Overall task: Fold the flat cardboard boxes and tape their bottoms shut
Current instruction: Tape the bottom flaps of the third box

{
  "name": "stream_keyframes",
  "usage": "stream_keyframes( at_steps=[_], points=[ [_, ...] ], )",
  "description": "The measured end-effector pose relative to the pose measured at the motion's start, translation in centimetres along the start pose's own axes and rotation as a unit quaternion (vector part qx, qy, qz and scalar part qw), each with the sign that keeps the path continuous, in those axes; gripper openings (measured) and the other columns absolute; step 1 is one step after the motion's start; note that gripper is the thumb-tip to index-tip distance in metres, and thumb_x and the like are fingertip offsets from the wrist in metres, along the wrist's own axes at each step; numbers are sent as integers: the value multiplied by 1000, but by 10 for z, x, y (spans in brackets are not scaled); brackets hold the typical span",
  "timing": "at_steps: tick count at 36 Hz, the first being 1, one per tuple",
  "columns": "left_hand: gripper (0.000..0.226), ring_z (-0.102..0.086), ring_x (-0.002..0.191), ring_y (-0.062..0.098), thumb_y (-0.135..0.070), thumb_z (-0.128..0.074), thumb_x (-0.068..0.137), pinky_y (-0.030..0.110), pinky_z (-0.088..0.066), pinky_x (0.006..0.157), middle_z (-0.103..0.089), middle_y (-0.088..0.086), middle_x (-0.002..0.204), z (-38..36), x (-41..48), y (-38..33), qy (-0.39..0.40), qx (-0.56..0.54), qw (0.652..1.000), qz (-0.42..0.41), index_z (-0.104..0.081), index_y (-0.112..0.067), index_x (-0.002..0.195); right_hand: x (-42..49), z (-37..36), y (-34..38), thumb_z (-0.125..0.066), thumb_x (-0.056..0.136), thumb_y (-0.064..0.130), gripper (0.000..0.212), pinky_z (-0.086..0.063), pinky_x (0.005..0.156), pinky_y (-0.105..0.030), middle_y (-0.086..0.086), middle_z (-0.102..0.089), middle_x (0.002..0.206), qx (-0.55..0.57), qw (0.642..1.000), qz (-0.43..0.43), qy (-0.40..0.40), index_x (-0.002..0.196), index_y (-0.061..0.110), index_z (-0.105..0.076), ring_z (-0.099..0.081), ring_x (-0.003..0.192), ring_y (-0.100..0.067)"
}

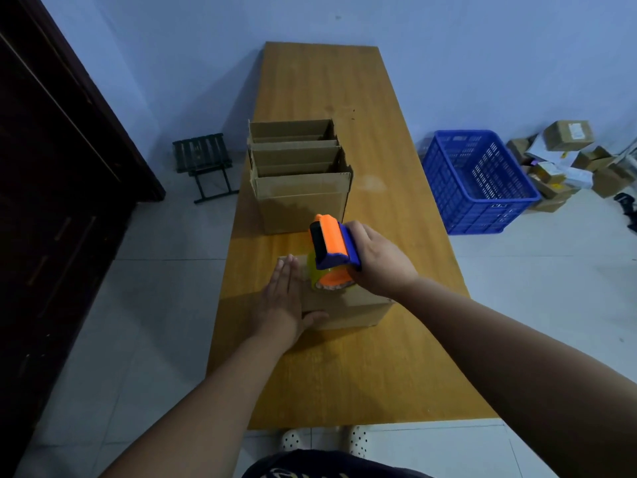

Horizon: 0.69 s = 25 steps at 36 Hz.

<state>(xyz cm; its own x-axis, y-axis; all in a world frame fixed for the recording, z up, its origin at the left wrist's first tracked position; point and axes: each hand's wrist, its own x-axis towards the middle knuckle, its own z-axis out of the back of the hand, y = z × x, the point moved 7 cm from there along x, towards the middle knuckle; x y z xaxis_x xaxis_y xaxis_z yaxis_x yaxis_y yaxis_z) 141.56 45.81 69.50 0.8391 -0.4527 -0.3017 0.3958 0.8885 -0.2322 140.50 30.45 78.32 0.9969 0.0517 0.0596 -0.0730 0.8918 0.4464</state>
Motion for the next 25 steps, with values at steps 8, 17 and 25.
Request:
stream_keyframes(
  at_steps=[8, 17, 25],
  points=[
    [111, 23, 143, 13, -72, -43, 81, 36, -11, 119, 29, -2, 155, -5, 3, 4, -7, 3, 1000, 4, 28, -16, 145, -3, 11, -6, -71, 84, 32, 67, -51, 83, -34, -1, -51, 128, -120, 991, 48, 21, 139, 19, -33, -50, 113, -18],
    [114, 20, 144, 13, -74, -43, 78, 32, -5, 117, 24, -1, 157, -3, 2, 2, -27, -17, 999, -14, 24, -14, 147, -23, 8, -39, -67, 87, 13, 44, -49, 77, -29, 8, -57, 102, 150, 983, -106, -31, 122, 22, -42, -57, 91, -10],
    [114, 18, 145, 14, -75, -42, 77, 33, -10, 118, 23, -2, 158, -2, 2, 0, -23, 8, 1000, -4, 23, -13, 148, -29, -1, -46, -63, 85, 3, 41, -41, 70, -22, 14, -53, 91, 208, 968, -128, -65, 113, 25, -40, -54, 83, -5]
  ],
)
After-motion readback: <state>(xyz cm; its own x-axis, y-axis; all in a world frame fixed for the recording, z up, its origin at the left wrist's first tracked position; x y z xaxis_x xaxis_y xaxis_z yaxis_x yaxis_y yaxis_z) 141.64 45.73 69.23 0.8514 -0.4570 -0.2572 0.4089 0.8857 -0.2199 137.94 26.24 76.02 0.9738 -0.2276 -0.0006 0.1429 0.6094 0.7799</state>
